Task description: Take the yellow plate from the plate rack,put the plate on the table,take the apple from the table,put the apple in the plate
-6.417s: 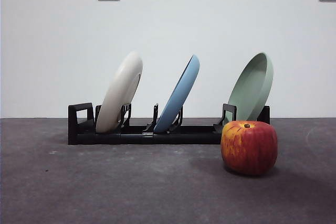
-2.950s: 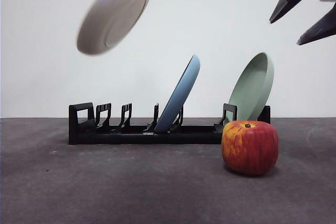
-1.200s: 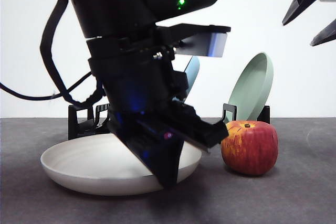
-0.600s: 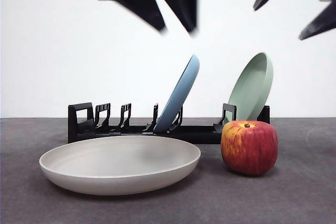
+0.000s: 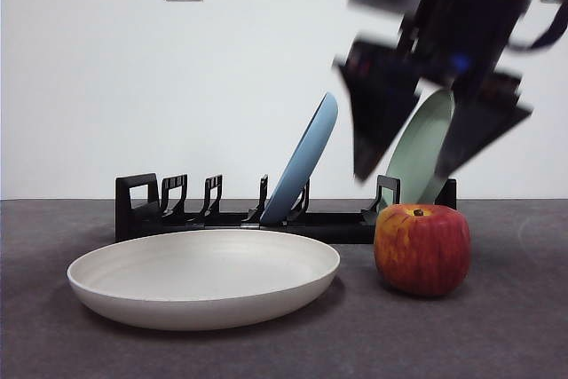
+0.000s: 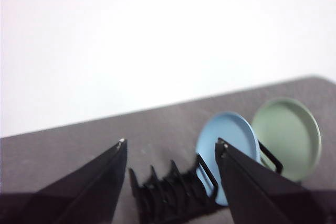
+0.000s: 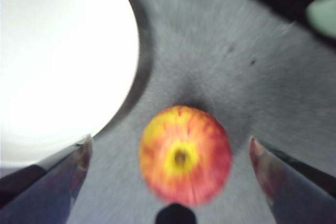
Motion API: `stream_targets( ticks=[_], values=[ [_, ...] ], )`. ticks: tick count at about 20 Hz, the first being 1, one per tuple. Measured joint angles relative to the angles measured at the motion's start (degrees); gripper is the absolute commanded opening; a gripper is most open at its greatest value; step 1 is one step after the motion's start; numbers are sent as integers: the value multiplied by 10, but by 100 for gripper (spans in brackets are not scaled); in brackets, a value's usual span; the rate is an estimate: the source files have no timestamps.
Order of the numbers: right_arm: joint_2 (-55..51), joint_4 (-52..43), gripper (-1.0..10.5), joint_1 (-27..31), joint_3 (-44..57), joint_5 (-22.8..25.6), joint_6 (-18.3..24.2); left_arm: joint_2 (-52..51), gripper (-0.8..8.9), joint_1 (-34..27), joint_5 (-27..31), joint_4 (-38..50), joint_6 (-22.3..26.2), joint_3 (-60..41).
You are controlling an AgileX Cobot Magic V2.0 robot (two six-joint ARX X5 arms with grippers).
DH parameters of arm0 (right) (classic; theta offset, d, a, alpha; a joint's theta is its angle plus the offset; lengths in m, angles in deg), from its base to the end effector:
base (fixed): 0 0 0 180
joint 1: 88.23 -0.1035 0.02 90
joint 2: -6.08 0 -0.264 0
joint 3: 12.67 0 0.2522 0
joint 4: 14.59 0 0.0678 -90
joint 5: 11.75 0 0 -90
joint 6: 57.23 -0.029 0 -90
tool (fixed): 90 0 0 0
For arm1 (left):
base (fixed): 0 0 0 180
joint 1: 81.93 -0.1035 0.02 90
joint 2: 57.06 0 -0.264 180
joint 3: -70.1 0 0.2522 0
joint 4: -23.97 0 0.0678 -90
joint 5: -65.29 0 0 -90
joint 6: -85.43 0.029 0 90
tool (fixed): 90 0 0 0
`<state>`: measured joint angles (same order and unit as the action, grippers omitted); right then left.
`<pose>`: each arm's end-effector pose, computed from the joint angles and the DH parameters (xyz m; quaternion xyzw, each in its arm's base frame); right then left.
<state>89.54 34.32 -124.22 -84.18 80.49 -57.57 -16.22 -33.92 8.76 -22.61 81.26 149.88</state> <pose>0.2303 0.1659 0.2290 -0.1634 0.4793 0.2489 0.8256 0.0839 -0.0693 0.4224 0.0074 0.0550 -0.1243 0.9907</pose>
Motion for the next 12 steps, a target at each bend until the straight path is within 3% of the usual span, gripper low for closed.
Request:
stream_targets(
  ticks=[10,12],
  values=[
    [129,-45,491,0,0,8,2,-51,283,0,39,-81,0,1],
    [139,-47,393,0,0,8,1,-50,283,0,39,-90,0,1]
  ],
)
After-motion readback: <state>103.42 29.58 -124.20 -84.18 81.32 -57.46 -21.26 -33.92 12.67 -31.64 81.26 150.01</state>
